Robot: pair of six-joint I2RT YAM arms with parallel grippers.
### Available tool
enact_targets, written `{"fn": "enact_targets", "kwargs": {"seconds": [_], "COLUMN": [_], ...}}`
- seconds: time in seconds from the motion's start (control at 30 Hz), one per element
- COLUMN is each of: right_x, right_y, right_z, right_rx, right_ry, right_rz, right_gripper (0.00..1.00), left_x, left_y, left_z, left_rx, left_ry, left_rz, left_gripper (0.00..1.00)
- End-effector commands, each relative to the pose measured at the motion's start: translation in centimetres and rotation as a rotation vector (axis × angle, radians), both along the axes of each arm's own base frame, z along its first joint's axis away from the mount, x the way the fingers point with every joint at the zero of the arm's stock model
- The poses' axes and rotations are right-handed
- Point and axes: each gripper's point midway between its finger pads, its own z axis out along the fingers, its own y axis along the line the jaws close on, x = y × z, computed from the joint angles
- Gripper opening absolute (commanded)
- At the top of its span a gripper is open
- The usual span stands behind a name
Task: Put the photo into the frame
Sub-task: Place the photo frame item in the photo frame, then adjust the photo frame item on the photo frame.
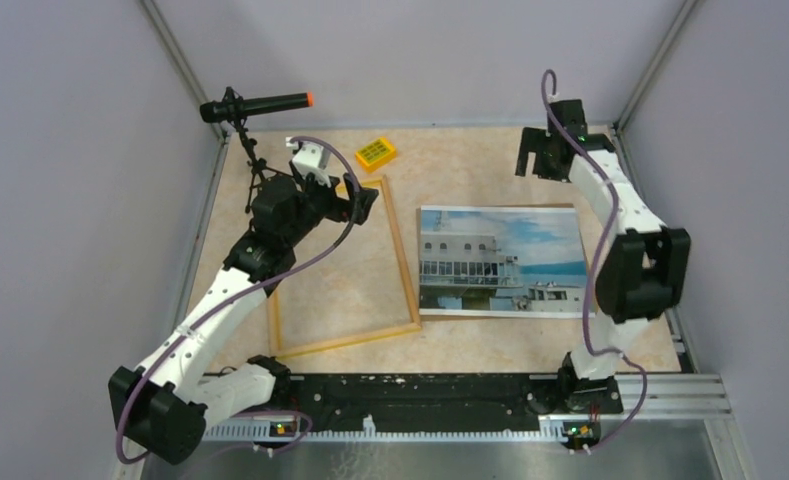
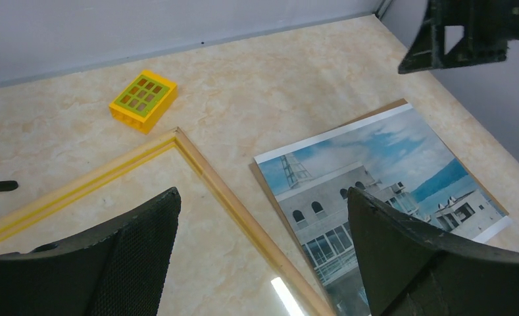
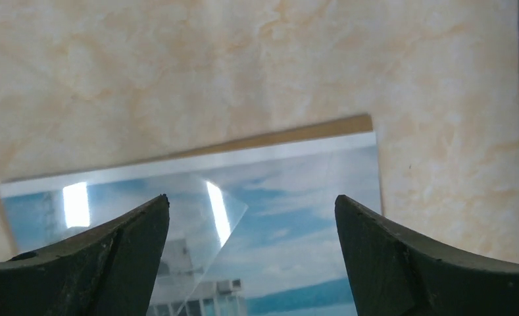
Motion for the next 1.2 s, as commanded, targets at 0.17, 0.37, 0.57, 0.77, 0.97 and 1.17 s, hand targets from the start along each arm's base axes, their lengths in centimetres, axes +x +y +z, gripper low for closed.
{"fn": "enact_targets", "kwargs": {"seconds": [0.17,0.37,0.57,0.77,0.97,1.17], "right_x": [-14.5,-22.3,-25.5,-24.6,-24.9,-24.3], "right_y": [12.9,18.7,20.3,19.2,18.5,18.5], "right_z": [2.5,1.4,-2.7,-4.6,-6.6,-7.8], "right_rx": [0.915,1.096,1.145,1.109,1.167,1.163], "right_ry": [-0.217,-0.154,-0.117,-0.158,-0.168,-0.168], "right_rz": [0.185,0.263,0.202,0.121,0.044,0.015], "right_gripper": [0.91,0.89,0.81,0.78,0.72,0.68], "left_x": [0.2,0.2,-0.1,-0.1,-0.3,-0.4], "left_y": [-1.4,-1.9,-1.7,-2.0,-2.5,-2.5], "left_z": [2.1,1.8,2.0,1.7,1.3,1.5], "left_rx": [-0.064,-0.069,-0.062,-0.047,-0.017,-0.009], "left_ry": [-0.029,-0.011,-0.024,-0.022,-0.022,-0.031], "left_rz": [-0.055,-0.072,-0.057,-0.055,-0.051,-0.038], "left_gripper": [0.99,0.99,0.99,0.99,0.99,0.99]}}
